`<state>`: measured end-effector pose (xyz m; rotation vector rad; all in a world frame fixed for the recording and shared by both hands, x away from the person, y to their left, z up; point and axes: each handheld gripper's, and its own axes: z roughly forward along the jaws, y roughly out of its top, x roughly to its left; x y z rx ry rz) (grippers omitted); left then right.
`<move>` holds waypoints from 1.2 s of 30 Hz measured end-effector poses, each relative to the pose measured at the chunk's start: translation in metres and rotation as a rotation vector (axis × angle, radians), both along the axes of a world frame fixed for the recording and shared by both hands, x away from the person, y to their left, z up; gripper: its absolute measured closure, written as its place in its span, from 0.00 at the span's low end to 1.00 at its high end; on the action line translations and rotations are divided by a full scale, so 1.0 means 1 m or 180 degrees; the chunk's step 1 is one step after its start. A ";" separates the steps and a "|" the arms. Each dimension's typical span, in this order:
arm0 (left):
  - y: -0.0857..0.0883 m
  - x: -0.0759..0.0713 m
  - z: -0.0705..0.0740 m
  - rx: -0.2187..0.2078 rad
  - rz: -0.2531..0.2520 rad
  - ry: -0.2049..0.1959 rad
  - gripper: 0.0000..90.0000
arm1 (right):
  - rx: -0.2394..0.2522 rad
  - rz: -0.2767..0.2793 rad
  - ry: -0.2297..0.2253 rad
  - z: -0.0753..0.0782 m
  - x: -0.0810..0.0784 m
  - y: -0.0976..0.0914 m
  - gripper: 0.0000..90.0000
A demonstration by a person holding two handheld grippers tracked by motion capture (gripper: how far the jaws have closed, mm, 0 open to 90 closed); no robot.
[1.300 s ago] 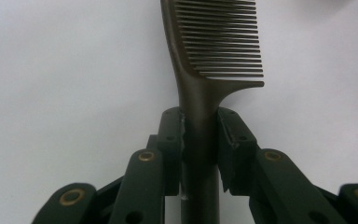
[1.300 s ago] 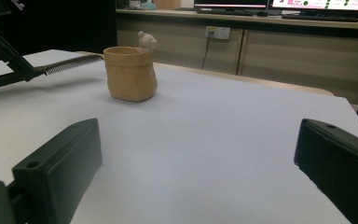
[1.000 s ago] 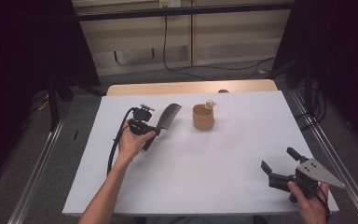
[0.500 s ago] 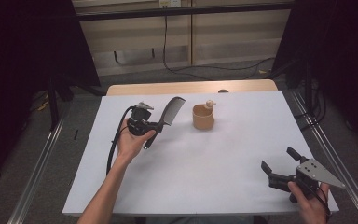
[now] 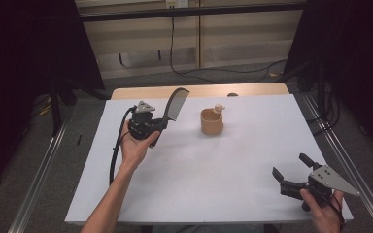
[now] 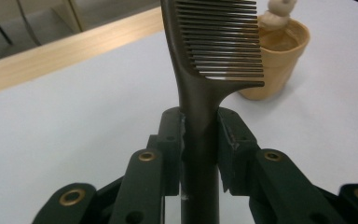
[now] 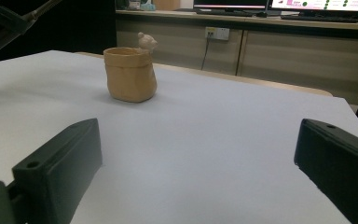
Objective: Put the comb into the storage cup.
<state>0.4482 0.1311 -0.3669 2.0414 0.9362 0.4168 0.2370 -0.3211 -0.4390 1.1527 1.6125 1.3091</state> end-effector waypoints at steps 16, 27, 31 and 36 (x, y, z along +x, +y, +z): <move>0.006 -0.003 0.003 -0.0386 -0.0082 -0.0425 0.81 | -0.0007 -0.0009 -0.0030 0.000 0.000 -0.001 0.00; -0.001 -0.003 0.001 -0.0631 -0.0249 -0.0705 0.81 | -0.0001 -0.0008 -0.0030 0.001 -0.001 0.000 0.00; -0.004 -0.002 0.000 -0.0774 -0.0261 -0.0740 0.81 | -0.0009 -0.0014 -0.0033 0.001 0.000 -0.001 0.00; -0.012 -0.002 -0.001 -0.0895 -0.0227 -0.0708 0.81 | -0.0004 -0.0005 -0.0033 0.000 0.000 0.000 0.00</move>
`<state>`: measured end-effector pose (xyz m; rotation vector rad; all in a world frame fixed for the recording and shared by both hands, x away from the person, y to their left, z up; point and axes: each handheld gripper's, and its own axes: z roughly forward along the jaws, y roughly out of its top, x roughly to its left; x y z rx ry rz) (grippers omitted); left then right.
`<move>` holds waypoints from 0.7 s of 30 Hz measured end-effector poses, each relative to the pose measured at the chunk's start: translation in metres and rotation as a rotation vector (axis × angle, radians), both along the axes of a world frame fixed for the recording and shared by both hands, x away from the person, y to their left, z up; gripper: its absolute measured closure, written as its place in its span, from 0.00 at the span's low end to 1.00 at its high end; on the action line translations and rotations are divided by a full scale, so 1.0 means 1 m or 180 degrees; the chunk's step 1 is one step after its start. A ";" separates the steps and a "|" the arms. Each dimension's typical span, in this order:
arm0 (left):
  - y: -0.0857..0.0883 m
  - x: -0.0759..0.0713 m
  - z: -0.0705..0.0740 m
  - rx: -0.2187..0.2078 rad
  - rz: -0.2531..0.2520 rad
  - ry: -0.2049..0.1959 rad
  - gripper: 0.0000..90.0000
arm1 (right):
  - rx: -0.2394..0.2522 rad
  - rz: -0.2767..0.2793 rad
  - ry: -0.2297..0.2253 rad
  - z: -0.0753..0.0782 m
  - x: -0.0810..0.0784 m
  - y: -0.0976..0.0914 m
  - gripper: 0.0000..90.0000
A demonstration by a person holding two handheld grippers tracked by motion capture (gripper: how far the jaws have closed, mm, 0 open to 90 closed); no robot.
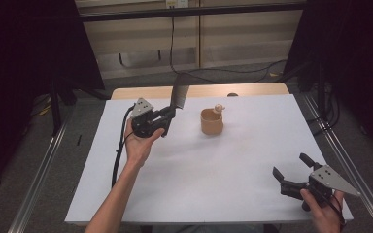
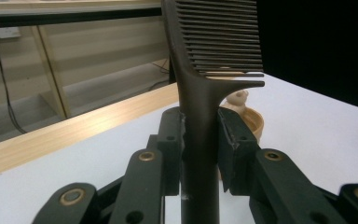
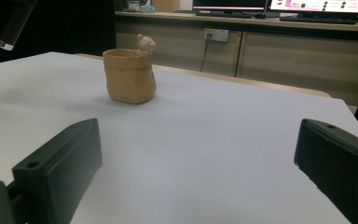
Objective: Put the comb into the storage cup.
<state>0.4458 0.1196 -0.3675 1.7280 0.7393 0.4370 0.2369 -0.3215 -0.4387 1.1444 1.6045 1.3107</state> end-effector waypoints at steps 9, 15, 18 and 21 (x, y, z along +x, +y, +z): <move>-0.019 0.002 -0.003 -0.0128 -0.0083 -0.0024 0.81 | 0.0020 -0.0024 -0.0002 0.000 0.000 0.000 0.00; -0.024 0.006 -0.005 -0.0176 -0.0026 -0.0105 0.81 | 0.0027 -0.0008 -0.0009 0.000 0.000 0.000 0.00; -0.025 0.009 -0.007 -0.0187 -0.0010 -0.0108 0.81 | 0.0031 -0.0005 -0.0006 0.000 0.000 0.000 0.00; -0.027 0.011 -0.009 -0.0204 -0.0007 -0.0102 0.81 | 0.0034 -0.0010 -0.0007 0.000 0.000 0.000 0.00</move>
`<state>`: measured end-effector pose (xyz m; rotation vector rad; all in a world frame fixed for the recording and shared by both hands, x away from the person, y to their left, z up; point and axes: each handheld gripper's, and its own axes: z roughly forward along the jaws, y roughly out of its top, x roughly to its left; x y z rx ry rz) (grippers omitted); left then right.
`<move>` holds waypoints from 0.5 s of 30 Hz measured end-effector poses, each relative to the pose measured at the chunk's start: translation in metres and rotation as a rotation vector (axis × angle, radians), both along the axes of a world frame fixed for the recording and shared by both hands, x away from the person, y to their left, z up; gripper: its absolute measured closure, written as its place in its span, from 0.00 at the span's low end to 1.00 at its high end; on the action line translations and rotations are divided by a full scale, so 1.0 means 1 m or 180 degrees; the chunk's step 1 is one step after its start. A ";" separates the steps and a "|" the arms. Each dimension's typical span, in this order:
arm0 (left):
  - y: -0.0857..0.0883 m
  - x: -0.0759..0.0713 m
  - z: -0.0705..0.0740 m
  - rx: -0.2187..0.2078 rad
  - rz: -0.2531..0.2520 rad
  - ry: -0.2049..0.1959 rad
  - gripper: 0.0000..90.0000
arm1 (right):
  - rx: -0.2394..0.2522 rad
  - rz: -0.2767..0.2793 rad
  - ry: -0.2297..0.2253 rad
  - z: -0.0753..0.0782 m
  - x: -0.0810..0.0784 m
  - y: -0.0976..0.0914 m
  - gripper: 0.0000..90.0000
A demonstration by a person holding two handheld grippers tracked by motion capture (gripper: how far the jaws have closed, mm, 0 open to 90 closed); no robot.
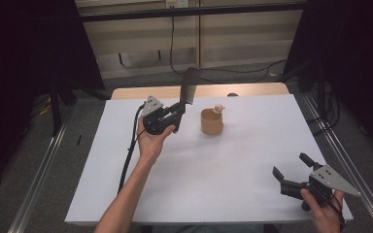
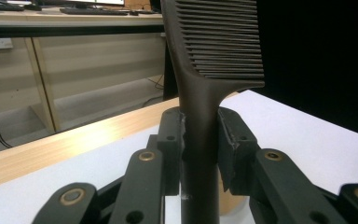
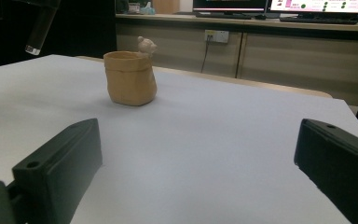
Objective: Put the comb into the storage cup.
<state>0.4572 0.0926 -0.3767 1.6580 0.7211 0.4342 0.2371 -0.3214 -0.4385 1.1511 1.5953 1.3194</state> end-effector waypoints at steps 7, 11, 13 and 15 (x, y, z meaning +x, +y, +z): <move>-0.011 0.002 0.003 0.0023 -0.0103 -0.0002 0.81 | 0.0002 0.0003 0.0003 0.000 0.000 0.000 0.00; -0.020 0.004 0.005 -0.0001 -0.0147 -0.0005 0.81 | -0.0004 0.0007 -0.0002 0.000 0.000 0.000 0.00; -0.024 0.005 0.007 0.0003 -0.0161 -0.0025 0.81 | 0.0002 0.0006 0.0005 0.000 -0.001 0.000 0.00; -0.027 0.007 0.008 0.0043 -0.0172 -0.0059 0.81 | 0.0007 0.0006 0.0001 0.000 -0.001 -0.001 0.00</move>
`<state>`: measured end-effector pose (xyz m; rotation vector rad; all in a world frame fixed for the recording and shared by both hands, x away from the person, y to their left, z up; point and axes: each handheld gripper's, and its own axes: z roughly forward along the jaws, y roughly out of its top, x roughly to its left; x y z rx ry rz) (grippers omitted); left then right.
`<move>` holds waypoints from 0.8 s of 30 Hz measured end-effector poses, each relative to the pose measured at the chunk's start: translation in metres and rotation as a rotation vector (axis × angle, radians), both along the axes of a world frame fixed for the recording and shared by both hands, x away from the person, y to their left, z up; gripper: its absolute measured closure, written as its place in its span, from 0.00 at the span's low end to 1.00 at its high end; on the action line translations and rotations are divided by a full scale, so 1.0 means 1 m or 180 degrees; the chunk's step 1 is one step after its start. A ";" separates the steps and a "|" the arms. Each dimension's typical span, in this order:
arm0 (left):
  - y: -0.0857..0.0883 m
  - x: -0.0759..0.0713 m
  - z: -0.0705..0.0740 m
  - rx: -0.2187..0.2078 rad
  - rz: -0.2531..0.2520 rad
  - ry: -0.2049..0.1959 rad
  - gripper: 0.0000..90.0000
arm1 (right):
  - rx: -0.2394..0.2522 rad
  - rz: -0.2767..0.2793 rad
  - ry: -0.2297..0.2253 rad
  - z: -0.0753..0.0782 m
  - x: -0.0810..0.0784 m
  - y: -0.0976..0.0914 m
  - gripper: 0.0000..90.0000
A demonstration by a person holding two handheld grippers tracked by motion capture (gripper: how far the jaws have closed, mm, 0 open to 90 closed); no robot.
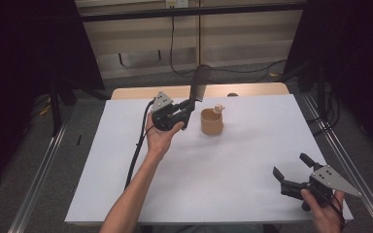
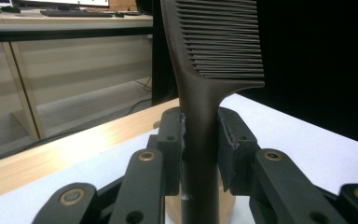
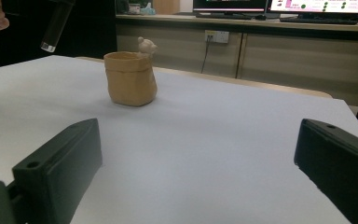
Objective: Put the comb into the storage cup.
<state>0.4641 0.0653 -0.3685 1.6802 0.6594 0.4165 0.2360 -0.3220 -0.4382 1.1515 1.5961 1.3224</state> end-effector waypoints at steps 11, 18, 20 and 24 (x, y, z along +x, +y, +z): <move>-0.012 0.003 -0.001 -0.0081 -0.0036 0.0008 0.81 | 0.0008 0.0015 -0.0006 0.000 -0.001 0.000 0.00; -0.015 0.006 0.005 -0.0130 -0.0067 -0.0031 0.81 | 0.0009 0.0021 -0.0009 0.000 -0.001 0.000 0.00; -0.016 0.006 0.005 -0.0143 -0.0069 -0.0047 0.81 | 0.0008 0.0020 -0.0009 0.000 -0.001 0.000 0.00; -0.019 0.008 0.006 -0.0155 -0.0066 -0.0042 0.81 | 0.0008 0.0023 -0.0007 0.000 -0.001 0.000 0.00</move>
